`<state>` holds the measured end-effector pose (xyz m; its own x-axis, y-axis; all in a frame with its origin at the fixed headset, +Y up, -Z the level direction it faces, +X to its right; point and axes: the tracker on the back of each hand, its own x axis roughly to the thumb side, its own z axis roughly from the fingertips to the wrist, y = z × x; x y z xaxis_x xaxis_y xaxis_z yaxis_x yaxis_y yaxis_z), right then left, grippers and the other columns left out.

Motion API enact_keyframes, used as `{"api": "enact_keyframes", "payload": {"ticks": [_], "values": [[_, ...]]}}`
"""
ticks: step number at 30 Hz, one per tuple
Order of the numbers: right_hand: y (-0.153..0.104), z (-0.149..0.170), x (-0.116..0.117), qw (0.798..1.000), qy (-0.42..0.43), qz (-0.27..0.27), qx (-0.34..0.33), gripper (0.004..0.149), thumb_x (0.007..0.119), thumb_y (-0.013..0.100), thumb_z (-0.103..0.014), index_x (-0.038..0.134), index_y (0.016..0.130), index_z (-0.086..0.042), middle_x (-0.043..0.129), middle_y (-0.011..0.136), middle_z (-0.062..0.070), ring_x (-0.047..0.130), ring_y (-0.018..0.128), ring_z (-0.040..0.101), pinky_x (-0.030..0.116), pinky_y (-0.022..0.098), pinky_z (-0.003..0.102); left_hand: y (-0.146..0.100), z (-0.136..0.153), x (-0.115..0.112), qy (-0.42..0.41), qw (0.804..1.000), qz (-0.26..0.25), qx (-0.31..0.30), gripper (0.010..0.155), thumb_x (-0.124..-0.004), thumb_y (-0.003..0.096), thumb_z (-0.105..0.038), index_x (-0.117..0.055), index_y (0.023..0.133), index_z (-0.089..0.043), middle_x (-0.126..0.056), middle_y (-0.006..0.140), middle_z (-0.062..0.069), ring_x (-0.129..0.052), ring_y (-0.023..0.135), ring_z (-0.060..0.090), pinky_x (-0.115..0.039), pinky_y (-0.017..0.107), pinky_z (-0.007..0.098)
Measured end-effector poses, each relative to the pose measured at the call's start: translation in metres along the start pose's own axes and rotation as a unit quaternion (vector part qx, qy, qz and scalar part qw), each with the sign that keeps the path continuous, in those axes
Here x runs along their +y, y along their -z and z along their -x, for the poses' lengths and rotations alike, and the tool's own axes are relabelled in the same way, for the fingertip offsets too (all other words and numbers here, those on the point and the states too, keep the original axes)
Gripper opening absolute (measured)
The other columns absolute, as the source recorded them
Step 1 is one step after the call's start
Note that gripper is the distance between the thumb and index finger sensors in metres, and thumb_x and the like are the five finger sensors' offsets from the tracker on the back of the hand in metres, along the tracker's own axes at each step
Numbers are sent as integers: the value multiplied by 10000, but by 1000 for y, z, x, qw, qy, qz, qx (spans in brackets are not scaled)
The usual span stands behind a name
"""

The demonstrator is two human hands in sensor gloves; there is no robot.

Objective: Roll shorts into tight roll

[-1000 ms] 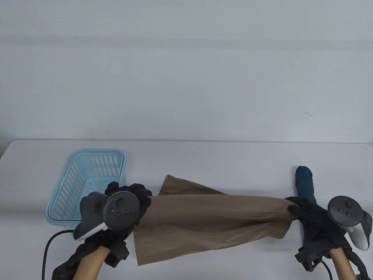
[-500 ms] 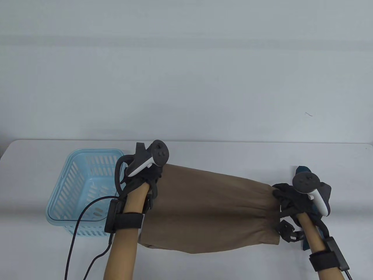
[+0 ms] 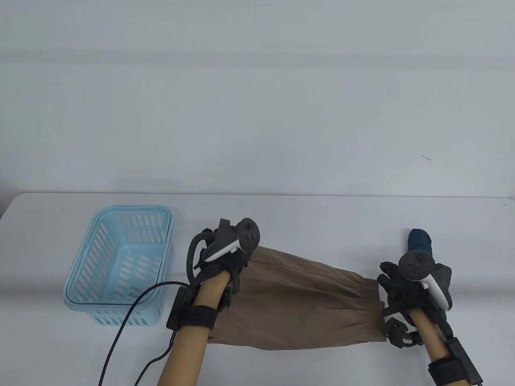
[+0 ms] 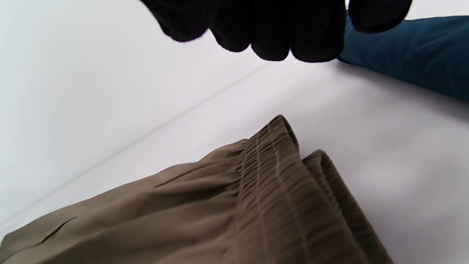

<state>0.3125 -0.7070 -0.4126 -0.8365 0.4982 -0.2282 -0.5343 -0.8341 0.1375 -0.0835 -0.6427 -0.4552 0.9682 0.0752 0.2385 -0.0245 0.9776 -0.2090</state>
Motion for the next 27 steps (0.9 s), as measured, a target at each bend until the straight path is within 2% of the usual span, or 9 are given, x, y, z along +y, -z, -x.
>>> {"api": "enact_keyframes", "payload": {"ticks": [7, 11, 13, 18, 21, 23, 27], "values": [[-37, -26, 20, 998, -46, -31, -34, 569, 622, 547, -294, 512, 1074, -111, 518, 1131, 202, 559, 1027, 482, 486, 697, 659, -39, -32, -34, 2, 999, 13, -43, 606, -609, 549, -350, -497, 1084, -91, -493, 1153, 247, -523, 1056, 545, -314, 694, 721], [-50, -37, 33, 995, -87, -21, -49, 571, 623, 547, -293, 497, 1078, -126, 496, 1144, 186, 500, 1054, 469, 455, 708, 659, -53, -45, -60, -6, 998, 21, -60, 605, -609, 549, -349, -499, 1083, -89, -481, 1154, 252, -506, 1057, 549, -307, 691, 721], [-54, -40, 40, 994, -96, -20, -55, 575, 623, 546, -293, 490, 1080, -127, 486, 1145, 188, 476, 1061, 468, 439, 710, 664, -57, -50, -73, -9, 997, 32, -66, 609, -609, 549, -350, -492, 1085, -85, -471, 1154, 258, -494, 1057, 555, -302, 688, 723], [-58, -38, 71, 988, -120, -56, -85, 588, 617, 547, -292, 447, 1088, -133, 424, 1161, 178, 394, 1079, 462, 375, 718, 676, -62, -63, -102, -17, 995, 41, -84, 618, -606, 549, -360, -483, 1088, -85, -450, 1159, 258, -477, 1059, 560, -295, 686, 726], [-58, -37, 83, 978, -176, -62, -98, 580, 614, 547, -277, 439, 1085, -148, 400, 1165, 160, 357, 1087, 444, 351, 724, 672, -60, -65, -118, -15, 994, 56, -88, 628, -607, 547, -362, -472, 1090, -76, -431, 1158, 266, -452, 1057, 569, -276, 678, 731], [-58, -35, 89, 972, -206, -56, -103, 578, 612, 546, -270, 428, 1084, -161, 384, 1169, 146, 329, 1093, 430, 331, 729, 669, -61, -64, -125, -6, 993, 76, -88, 634, -601, 550, -366, -450, 1094, -78, -400, 1163, 262, -404, 1060, 574, -255, 673, 733], [-55, -31, 94, 969, -212, -63, -107, 576, 610, 546, -261, 420, 1082, -172, 362, 1171, 134, 294, 1096, 411, 305, 734, 661, -60, -60, -130, -7, 994, 73, -82, 628, -601, 551, -361, -447, 1096, -88, -382, 1168, 252, -382, 1061, 575, -240, 666, 736]]}}
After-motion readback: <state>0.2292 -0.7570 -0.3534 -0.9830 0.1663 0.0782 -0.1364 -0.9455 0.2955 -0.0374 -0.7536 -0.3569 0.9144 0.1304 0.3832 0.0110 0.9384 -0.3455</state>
